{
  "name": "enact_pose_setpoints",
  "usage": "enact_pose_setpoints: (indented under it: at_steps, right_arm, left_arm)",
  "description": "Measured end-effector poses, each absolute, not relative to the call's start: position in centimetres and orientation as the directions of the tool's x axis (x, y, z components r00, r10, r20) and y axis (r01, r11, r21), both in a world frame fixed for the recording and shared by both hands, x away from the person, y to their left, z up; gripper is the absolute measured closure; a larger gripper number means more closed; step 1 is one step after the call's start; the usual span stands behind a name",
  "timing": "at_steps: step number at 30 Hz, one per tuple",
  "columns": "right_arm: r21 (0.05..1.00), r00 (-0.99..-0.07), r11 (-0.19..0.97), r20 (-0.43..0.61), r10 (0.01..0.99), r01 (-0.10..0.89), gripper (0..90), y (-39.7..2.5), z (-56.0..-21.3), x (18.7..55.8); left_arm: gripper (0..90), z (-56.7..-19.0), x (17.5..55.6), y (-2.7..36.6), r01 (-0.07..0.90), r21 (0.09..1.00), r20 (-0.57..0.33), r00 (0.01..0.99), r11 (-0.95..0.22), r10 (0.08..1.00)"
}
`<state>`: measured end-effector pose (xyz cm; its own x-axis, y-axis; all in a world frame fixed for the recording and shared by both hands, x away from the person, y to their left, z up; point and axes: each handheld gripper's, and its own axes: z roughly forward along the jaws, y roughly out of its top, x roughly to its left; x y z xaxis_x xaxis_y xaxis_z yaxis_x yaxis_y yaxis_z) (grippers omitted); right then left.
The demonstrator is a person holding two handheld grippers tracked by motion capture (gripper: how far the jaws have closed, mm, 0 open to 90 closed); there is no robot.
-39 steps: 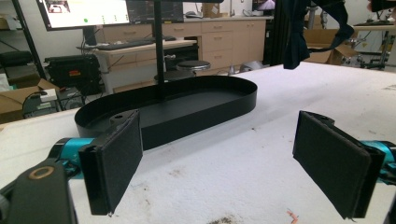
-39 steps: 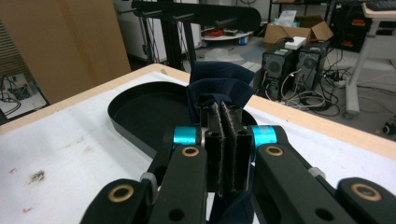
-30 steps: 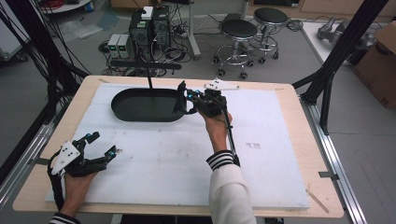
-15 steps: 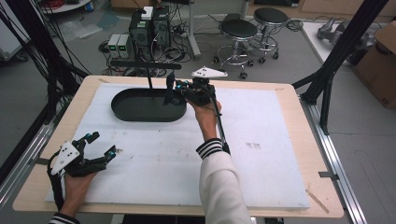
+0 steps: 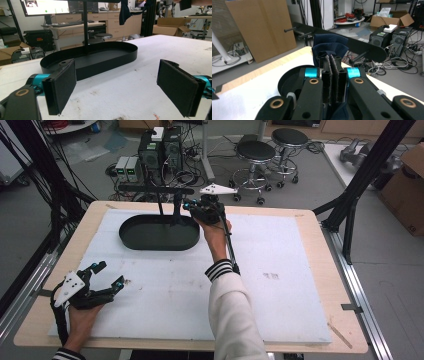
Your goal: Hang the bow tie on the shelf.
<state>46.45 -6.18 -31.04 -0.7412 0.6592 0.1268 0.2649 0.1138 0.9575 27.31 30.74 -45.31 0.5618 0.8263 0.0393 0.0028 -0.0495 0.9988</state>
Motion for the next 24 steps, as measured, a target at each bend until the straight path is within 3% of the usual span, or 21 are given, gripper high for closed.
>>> enact_pose_setpoints:
  at_steps: [7,8,24]
  right_arm:
    - [0.954,-0.731,0.143,0.102,0.674,0.265,87.6,-5.8,-30.6,47.6]
    - [0.959,-0.721,0.160,0.060,0.690,0.234,87.6,-5.7,-30.5,47.7]
    - [0.956,-0.670,0.151,0.059,0.740,0.251,87.4,-6.2,-31.2,49.8]
  left_arm:
    - [16.3,-45.3,27.3,30.7,-0.001,0.999,0.039,0.562,-0.047,0.826]
    - [16.3,-45.3,27.3,30.7,0.001,0.999,0.037,0.562,-0.046,0.826]
    - [16.5,-45.3,27.3,30.8,0.003,0.999,0.032,0.561,-0.041,0.827]
